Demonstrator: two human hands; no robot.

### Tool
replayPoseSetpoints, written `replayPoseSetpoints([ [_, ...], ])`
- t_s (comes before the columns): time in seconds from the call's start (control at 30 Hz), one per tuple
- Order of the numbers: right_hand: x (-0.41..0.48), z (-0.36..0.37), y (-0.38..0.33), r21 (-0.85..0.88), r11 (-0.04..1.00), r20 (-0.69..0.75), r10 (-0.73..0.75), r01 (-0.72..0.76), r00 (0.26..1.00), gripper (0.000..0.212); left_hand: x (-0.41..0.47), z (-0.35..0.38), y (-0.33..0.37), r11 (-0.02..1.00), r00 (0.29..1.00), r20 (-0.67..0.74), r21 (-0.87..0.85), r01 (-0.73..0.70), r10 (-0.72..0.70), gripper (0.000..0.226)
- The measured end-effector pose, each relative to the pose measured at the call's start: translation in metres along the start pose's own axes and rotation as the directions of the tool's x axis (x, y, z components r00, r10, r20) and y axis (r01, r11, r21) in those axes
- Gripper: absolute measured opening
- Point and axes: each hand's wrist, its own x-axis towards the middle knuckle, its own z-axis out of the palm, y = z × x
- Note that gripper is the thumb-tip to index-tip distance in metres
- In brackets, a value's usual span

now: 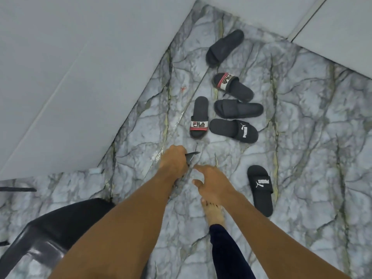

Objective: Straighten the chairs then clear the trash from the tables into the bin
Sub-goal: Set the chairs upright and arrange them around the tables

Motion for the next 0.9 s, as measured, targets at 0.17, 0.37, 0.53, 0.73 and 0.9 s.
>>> replayPoseSetpoints([
  [0.17, -0.024, -0.013, -0.054, -0.189, 0.975, -0.047, -0.124, 0.113, 0.991, 0.059, -0.087, -0.053, -0.029, 0.988, 0.998, -0.064, -0.154, -0.013, 0.003, 0.017],
  [0.37, -0.093, 0.001, -0.178, -0.469, 0.785, 0.116, -0.4, 0.405, 0.909, 0.073, -0.267, -0.141, -0.099, 0.972, 0.962, -0.268, -0.233, -0.023, -0.042, 0.043],
  [0.53, -0.195, 0.056, -0.296, -0.524, 0.602, 0.074, -0.673, 0.603, 0.736, 0.012, -0.443, -0.174, -0.168, 0.955, 0.892, -0.435, -0.298, -0.012, -0.125, 0.037],
  [0.73, -0.334, 0.168, -0.397, -0.564, 0.336, 0.213, -0.823, 0.754, 0.526, 0.016, -0.652, -0.13, -0.25, 0.915, 0.746, -0.607, -0.402, 0.008, -0.273, 0.039],
  [0.9, -0.441, 0.263, -0.461, -0.616, 0.154, 0.25, -0.892, 0.773, 0.377, 0.019, -0.764, -0.085, -0.297, 0.892, 0.539, -0.715, -0.408, 0.195, -0.445, 0.047],
])
